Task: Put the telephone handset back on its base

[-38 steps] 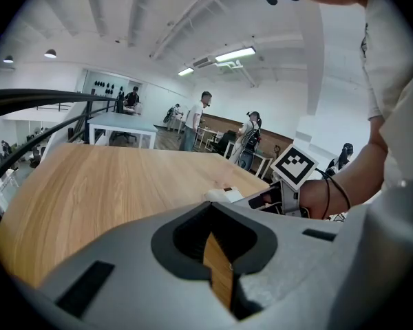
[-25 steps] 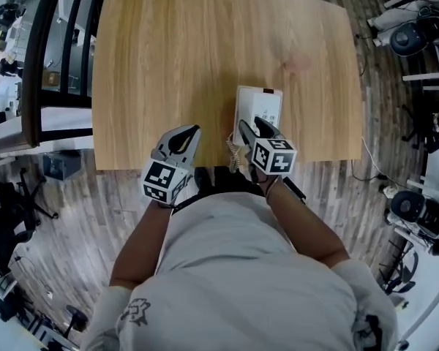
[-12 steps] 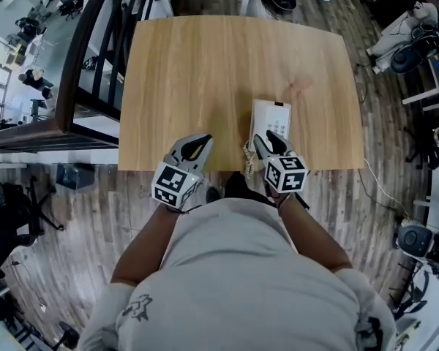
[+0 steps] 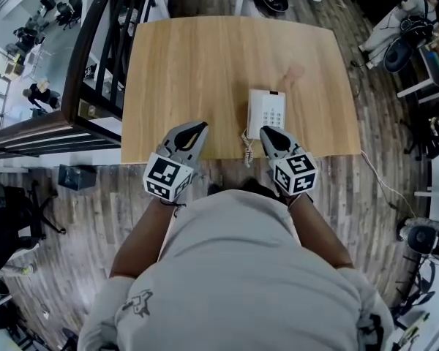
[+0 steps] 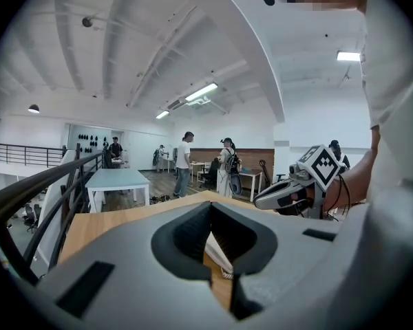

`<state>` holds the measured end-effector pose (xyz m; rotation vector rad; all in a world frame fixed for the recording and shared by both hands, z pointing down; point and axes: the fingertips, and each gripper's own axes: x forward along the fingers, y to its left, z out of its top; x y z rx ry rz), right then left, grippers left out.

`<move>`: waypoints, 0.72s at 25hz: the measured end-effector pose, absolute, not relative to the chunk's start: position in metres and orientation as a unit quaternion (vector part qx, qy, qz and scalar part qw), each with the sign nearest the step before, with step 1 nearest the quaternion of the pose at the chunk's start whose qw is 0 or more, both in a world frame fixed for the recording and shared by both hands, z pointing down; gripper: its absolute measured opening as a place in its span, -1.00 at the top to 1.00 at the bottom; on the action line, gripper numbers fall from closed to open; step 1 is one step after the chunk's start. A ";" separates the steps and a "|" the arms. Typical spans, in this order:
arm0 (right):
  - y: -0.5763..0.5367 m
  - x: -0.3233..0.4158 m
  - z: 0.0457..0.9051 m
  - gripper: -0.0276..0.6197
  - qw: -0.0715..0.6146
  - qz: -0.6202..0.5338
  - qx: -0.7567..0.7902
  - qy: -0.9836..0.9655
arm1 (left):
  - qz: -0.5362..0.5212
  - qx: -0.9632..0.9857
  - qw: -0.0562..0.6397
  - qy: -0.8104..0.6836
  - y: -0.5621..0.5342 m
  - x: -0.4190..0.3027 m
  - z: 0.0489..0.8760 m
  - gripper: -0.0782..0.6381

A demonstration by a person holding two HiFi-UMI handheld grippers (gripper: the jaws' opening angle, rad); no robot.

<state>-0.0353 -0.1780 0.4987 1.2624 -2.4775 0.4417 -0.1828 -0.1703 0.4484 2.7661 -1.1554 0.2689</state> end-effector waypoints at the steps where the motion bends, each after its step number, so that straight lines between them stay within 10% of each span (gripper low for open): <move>1: -0.173 -0.036 0.492 0.89 0.151 0.149 0.428 -0.878 | 0.086 0.918 0.064 -0.382 -0.168 -0.181 0.445 0.76; 18: -0.116 0.054 0.442 0.90 0.120 0.086 0.347 -0.926 | 0.075 0.907 0.048 -0.411 -0.126 -0.089 0.414 0.76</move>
